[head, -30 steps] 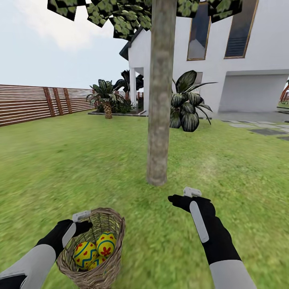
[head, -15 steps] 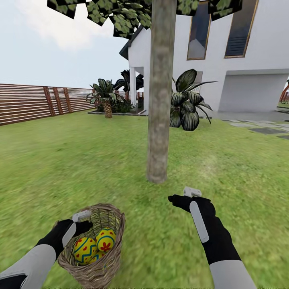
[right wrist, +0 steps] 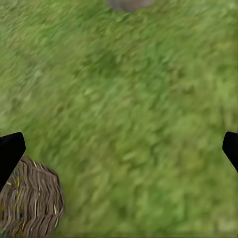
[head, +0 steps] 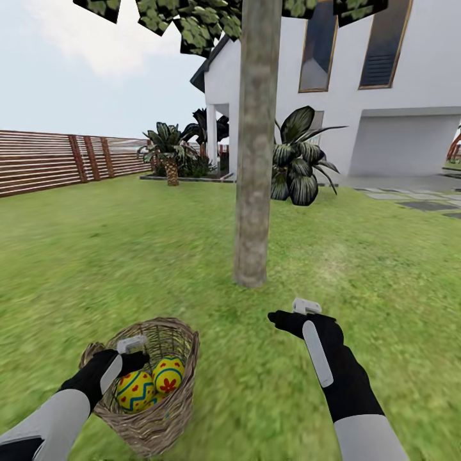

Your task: Take the three Easter eggs out of the wicker basket on the lawn in the garden, then place them on the lawn next to a single tree (choose any tree) so that all three eggs are next to the same tree and none are left in the basket.

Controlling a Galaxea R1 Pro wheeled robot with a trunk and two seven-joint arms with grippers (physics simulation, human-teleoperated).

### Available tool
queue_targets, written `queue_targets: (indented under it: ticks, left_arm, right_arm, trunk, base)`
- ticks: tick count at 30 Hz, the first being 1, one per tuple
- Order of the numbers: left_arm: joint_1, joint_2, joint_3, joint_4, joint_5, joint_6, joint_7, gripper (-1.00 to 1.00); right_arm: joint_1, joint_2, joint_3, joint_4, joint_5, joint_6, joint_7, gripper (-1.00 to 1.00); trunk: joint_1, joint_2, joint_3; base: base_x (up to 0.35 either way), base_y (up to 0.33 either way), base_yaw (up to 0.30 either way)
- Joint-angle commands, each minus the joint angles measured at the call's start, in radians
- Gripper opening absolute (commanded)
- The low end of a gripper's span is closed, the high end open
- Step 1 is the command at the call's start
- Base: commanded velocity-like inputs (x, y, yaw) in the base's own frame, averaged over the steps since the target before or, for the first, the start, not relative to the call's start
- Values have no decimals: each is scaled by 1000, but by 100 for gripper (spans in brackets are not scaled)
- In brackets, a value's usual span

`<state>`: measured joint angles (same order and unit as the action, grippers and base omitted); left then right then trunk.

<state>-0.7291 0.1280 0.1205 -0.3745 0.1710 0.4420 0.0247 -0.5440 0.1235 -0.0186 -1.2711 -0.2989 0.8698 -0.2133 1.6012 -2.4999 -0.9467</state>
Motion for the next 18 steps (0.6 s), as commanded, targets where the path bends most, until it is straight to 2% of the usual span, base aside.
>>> queue_targets:
  ticks: [1,6,10,12,18]
  left_arm:
    - [-1,-1,2,-2,10,6,2,100]
    - [-5,-27,0,-3,10,26,-2,100]
    - [-10,-49,-1,-10,11,73,-3,100]
    - [-16,-53,-1,-12,11,83,-3,100]
    - [-50,-58,-1,-14,13,105,-11,100]
  right_arm:
    - [-1,1,-1,-1,-11,3,-8,100]
    - [-1,1,-1,-1,-11,3,-8,100]
    - [-1,1,-1,0,-11,3,-8,100]
    - [-1,1,-1,0,-11,3,-8,100]
    - [-1,1,-1,1,-11,3,-8,100]
  trunk:
    - [0,-1,-5]
    - [2,-2,-24]
    - [4,-3,-40]
    - [5,-3,-48]
    - [5,-3,-48]
  base:
    - [0,0,0]
    - [0,0,0]
    - [0,0,0]
    - [0,0,0]
    - [0,0,0]
